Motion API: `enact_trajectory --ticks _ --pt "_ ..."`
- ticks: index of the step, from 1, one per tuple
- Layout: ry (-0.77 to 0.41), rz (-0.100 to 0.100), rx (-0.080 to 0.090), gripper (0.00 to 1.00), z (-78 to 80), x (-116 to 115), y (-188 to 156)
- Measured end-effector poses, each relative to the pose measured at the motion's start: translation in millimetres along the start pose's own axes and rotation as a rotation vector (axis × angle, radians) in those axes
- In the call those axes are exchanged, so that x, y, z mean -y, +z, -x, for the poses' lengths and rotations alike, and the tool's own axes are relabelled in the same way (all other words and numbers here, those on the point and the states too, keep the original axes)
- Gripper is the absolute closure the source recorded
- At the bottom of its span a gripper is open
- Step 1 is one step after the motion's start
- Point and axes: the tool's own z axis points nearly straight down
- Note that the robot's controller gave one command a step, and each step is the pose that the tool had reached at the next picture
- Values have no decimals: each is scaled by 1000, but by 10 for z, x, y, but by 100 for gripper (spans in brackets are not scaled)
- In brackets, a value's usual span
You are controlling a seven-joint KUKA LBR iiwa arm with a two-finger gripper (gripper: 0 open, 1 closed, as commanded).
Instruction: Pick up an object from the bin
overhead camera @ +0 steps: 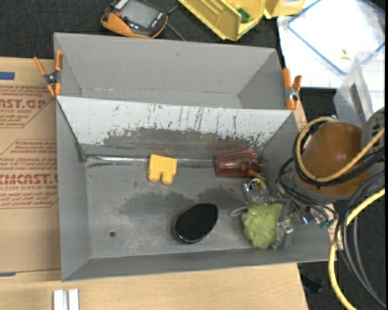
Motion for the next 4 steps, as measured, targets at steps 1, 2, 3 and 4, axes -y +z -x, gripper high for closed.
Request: enact_trajectory --ticks 1,2,3,4 --pt "558 3 -21 100 -59 -9 13" --pt "651 3 -23 100 -59 -15 6" --pt "647 5 -27 100 -64 -24 -187" --pt "647 3 -22 100 -48 -16 -368"
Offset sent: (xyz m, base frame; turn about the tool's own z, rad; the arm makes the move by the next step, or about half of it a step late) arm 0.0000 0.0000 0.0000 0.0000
